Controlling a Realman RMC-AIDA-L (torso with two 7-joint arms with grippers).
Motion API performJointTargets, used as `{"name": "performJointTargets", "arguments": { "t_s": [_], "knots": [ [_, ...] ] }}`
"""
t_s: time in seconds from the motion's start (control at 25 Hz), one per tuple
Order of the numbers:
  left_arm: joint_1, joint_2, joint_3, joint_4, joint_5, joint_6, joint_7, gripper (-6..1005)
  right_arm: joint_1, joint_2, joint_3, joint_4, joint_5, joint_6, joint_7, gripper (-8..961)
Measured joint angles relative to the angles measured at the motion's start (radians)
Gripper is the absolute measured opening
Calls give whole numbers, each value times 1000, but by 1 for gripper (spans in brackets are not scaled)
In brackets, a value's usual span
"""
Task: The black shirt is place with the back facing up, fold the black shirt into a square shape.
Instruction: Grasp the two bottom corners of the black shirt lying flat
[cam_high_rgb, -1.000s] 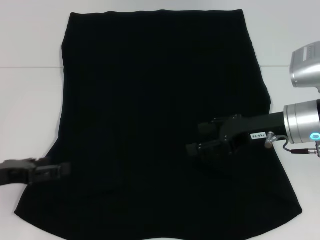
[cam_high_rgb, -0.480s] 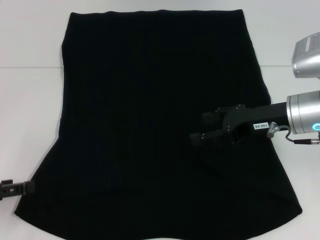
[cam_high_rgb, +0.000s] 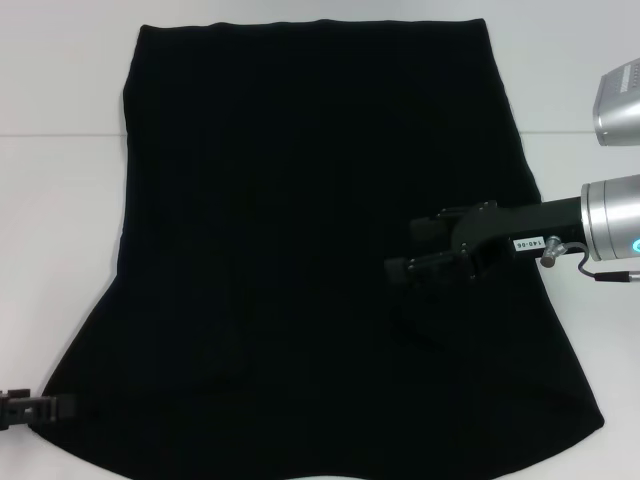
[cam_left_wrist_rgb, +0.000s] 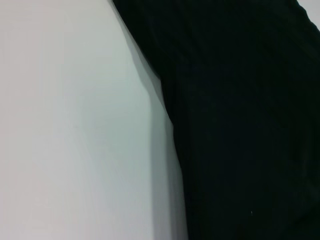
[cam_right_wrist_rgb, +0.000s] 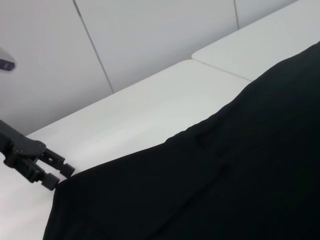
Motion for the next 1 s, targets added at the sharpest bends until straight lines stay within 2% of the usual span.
{"name": "performJointTargets", "arguments": {
  "t_s": [1.0],
  "knots": [
    [-23, 0, 37, -20, 6, 42, 1, 874, 0, -2, 14, -12, 2, -4, 0, 914]
  ]
}}
